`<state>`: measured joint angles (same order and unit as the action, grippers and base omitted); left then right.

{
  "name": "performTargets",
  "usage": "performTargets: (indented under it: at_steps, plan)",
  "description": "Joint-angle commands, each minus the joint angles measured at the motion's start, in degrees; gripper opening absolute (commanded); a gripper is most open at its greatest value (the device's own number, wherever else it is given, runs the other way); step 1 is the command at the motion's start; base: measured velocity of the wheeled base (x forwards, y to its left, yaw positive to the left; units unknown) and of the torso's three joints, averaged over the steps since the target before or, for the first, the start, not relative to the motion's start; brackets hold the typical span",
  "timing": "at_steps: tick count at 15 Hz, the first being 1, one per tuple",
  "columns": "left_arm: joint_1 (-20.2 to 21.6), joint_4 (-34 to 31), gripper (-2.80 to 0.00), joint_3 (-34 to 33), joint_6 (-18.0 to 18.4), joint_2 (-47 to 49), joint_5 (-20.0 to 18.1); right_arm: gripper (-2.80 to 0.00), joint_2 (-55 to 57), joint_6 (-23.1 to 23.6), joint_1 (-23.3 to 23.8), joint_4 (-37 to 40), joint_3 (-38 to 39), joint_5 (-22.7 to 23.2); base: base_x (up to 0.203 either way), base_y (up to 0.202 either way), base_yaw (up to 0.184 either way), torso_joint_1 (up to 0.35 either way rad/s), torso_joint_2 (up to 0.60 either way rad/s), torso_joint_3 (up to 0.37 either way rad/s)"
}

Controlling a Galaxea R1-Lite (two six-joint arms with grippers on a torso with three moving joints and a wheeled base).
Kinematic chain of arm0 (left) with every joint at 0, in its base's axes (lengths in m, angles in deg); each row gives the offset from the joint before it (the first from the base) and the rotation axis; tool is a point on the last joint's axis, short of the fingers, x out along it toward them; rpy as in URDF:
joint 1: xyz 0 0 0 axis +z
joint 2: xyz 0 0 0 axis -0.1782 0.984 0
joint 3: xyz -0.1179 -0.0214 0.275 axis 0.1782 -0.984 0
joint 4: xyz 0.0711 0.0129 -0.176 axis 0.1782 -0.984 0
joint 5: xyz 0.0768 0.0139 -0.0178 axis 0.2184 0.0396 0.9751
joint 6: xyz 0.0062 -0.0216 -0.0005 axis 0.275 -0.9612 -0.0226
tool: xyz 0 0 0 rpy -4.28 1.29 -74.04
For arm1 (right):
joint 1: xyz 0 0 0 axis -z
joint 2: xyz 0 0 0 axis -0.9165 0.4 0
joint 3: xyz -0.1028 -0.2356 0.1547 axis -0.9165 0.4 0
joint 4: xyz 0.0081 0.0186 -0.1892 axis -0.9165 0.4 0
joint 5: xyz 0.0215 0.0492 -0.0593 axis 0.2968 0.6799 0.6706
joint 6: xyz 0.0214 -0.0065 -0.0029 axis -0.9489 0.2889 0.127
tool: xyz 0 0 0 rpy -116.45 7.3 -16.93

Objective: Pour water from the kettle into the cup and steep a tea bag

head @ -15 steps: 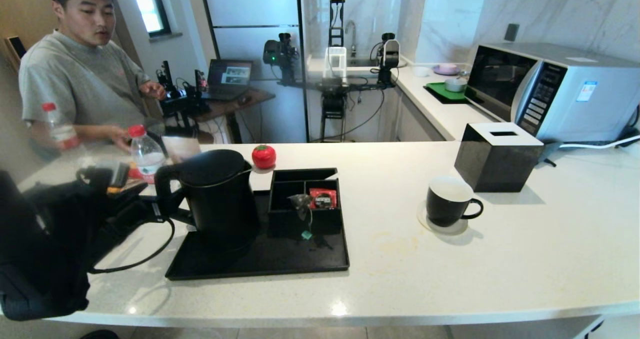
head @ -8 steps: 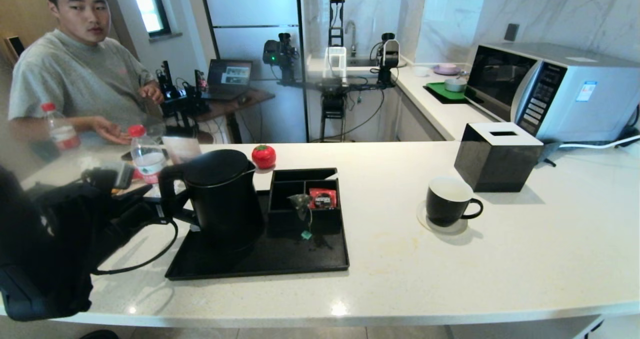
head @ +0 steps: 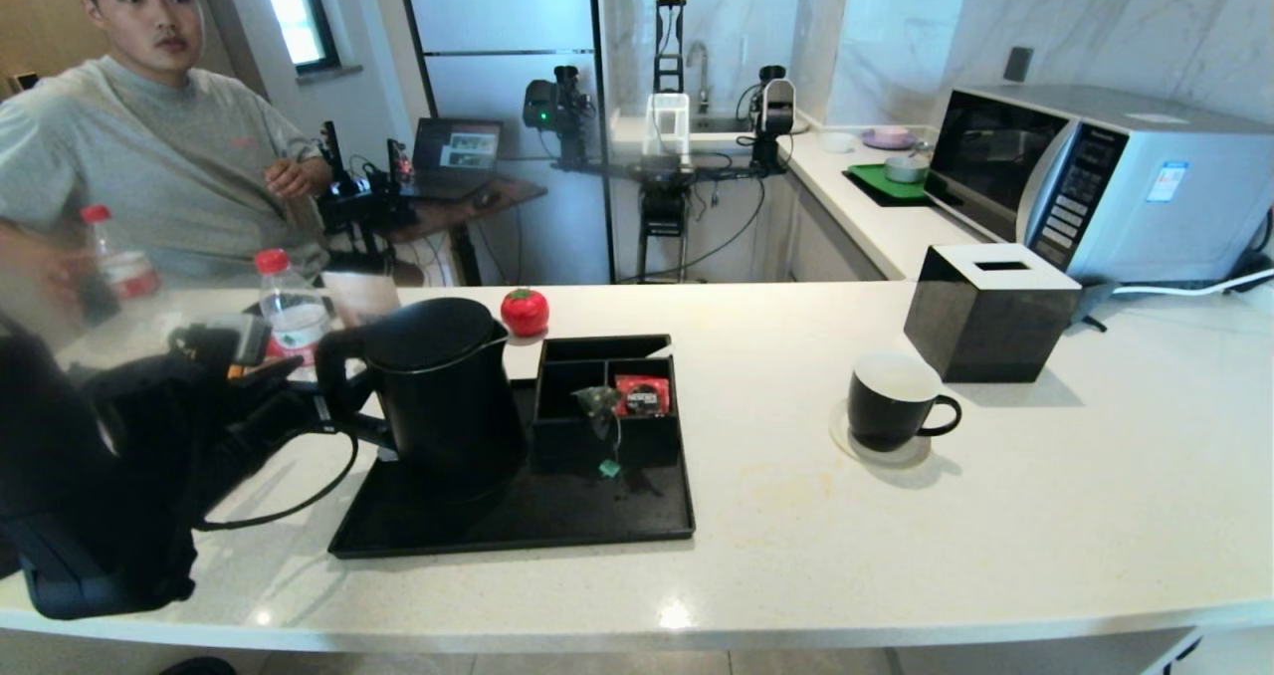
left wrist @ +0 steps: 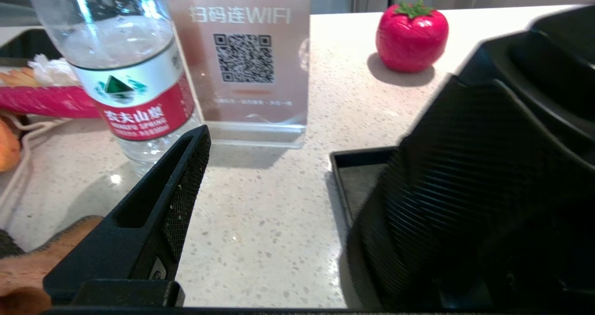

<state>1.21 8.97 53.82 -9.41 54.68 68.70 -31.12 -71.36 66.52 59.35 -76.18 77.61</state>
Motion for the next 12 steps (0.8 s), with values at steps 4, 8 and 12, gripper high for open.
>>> performTargets:
  at_steps: [4,8,12]
  plan:
    - [1.0,2.8,0.0,2.9,0.0,0.7,0.1,-2.8,0.1,0.0,0.0,0.0,0.0,0.0,0.0,0.0,0.0,0.0,0.0,0.0]
    - [1.0,2.8,0.0,4.0,0.0,0.9,0.1,-2.8,0.1,0.0,0.0,0.0,0.0,0.0,0.0,0.0,0.0,0.0,0.0,0.0]
    - [0.5,2.8,0.0,6.7,0.0,1.9,0.0,-2.8,0.1,0.0,-0.1,0.0,0.0,0.0,0.0,0.0,0.0,0.0,0.0,0.0]
